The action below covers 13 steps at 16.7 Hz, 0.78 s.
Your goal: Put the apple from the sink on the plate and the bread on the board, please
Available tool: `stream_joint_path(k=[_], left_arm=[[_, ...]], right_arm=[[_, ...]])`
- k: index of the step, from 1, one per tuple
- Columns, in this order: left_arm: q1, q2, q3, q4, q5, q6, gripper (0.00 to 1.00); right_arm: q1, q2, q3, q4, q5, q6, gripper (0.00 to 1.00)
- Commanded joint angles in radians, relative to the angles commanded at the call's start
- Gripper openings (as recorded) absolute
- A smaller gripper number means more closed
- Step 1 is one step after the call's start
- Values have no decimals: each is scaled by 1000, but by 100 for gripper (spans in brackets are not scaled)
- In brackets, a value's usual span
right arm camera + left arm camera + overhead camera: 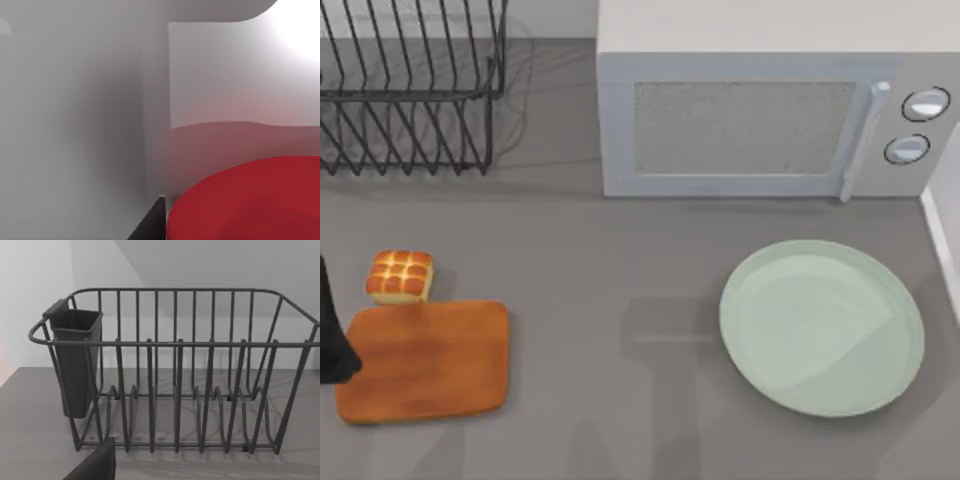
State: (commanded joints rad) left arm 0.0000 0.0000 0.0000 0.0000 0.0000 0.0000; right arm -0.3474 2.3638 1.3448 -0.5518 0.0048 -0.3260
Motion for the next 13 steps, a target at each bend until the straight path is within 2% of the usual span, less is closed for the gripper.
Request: stream_joint_path(k=[8, 13], left_arm=[[0, 0, 0, 0, 0, 0, 100], [0, 0, 0, 0, 0, 0, 100]], right_arm=[[2, -77, 27, -49, -16, 8, 0], [1, -175, 91, -238, -17, 6, 0]])
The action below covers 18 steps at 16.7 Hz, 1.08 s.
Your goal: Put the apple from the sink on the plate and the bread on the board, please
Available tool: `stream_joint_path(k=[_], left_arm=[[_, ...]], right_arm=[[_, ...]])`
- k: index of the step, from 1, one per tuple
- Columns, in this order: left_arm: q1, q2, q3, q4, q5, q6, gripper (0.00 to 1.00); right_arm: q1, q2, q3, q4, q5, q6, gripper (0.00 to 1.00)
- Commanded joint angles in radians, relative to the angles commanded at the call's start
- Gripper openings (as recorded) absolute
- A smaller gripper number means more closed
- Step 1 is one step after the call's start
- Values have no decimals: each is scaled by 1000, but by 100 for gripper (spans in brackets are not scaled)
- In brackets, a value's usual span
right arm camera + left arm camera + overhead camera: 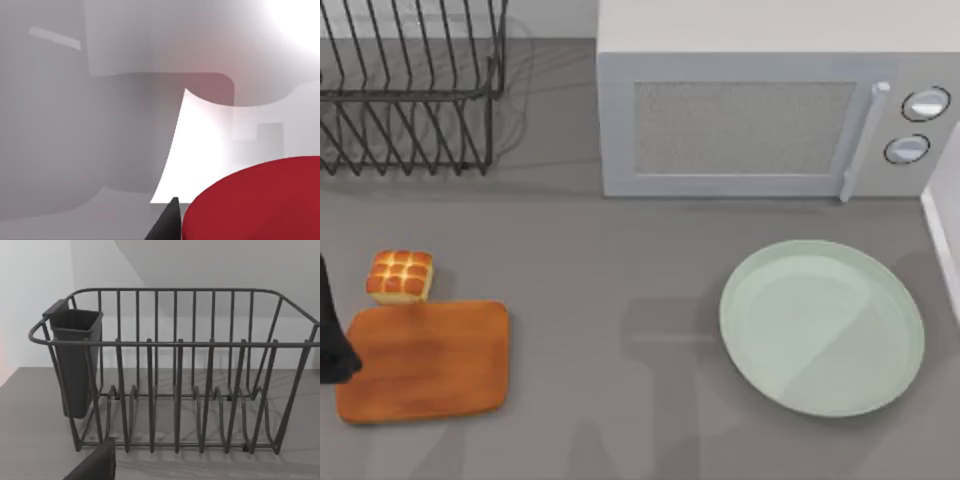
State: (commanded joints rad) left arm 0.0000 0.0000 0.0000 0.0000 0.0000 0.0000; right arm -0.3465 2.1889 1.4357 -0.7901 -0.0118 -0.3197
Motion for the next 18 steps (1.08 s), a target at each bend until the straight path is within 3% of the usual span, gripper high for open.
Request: stream_joint_path(k=[4, 11, 18], left_arm=[[0, 0, 0, 0, 0, 0, 100], [0, 0, 0, 0, 0, 0, 100], [0, 0, 0, 0, 0, 0, 100]], right_arm=[[0, -81, 47, -114, -1, -1, 0], [17, -104, 59, -128, 1, 17, 0], [215, -214, 6, -289, 8, 213, 0]])
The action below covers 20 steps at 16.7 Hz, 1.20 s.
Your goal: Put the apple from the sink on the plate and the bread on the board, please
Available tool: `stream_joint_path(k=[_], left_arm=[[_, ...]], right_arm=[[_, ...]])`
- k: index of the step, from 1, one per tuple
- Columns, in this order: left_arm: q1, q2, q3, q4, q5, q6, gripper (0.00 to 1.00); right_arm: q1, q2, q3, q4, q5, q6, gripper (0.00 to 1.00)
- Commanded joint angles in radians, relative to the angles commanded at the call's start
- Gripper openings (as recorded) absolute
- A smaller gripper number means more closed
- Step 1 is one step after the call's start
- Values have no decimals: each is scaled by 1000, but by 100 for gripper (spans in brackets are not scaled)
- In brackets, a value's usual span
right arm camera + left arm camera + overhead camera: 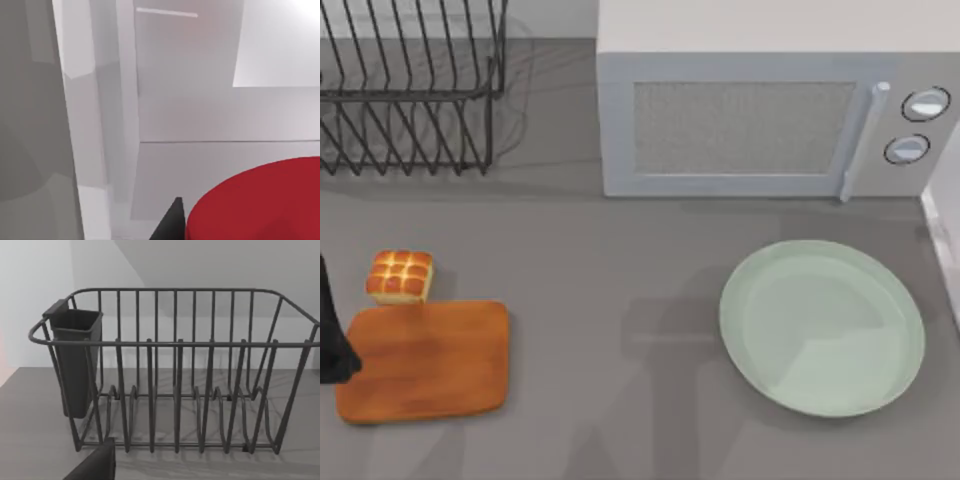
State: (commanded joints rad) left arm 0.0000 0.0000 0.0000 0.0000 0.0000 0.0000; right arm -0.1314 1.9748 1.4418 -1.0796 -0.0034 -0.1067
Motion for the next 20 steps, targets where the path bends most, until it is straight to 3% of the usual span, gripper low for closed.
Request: stream_joint_path(k=[7, 12, 20], left_arm=[[0, 0, 0, 0, 0, 0, 100], [0, 0, 0, 0, 0, 0, 100], [0, 0, 0, 0, 0, 0, 100]], right_arm=[[308, -88, -44, -165, 4, 302, 0], [504, -106, 26, -181, 5, 495, 0], [605, -104, 97, -159, 4, 595, 0]])
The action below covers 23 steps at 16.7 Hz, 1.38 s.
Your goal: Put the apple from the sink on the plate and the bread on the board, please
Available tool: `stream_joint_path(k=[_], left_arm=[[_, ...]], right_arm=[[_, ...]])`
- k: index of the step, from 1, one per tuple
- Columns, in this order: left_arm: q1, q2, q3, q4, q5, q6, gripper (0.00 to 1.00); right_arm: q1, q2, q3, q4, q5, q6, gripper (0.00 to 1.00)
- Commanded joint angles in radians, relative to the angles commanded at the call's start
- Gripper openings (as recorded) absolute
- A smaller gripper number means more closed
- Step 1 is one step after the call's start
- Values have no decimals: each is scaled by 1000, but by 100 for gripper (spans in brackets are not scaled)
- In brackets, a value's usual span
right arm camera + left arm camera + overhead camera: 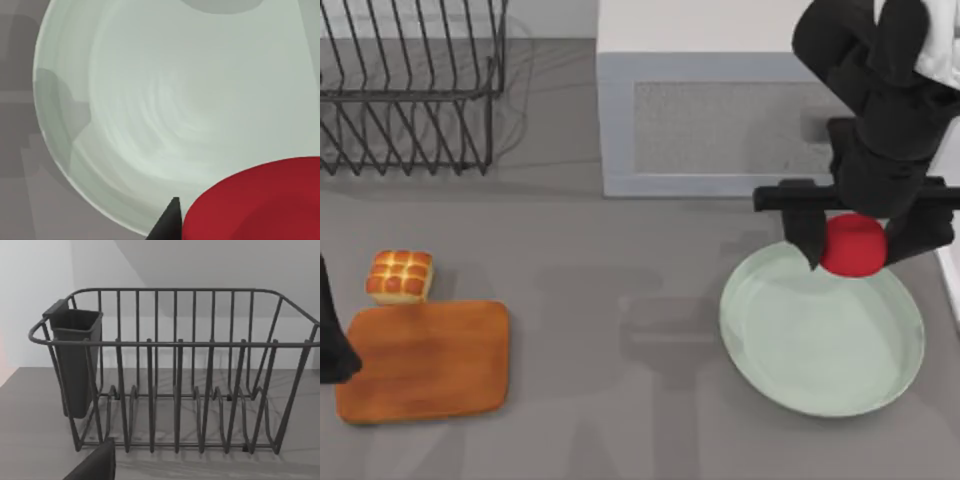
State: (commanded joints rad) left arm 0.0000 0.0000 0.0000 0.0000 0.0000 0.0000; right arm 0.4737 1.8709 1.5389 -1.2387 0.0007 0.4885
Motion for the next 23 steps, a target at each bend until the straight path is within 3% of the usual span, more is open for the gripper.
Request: stream_joint_path(k=[2, 15, 23], left_arm=[[0, 0, 0, 0, 0, 0, 100], [0, 0, 0, 0, 0, 0, 100], [0, 0, 0, 0, 0, 0, 100]], right_arm=[[0, 0, 0, 0, 0, 0, 0], [0, 0, 0, 0, 0, 0, 98], [0, 0, 0, 0, 0, 0, 100]])
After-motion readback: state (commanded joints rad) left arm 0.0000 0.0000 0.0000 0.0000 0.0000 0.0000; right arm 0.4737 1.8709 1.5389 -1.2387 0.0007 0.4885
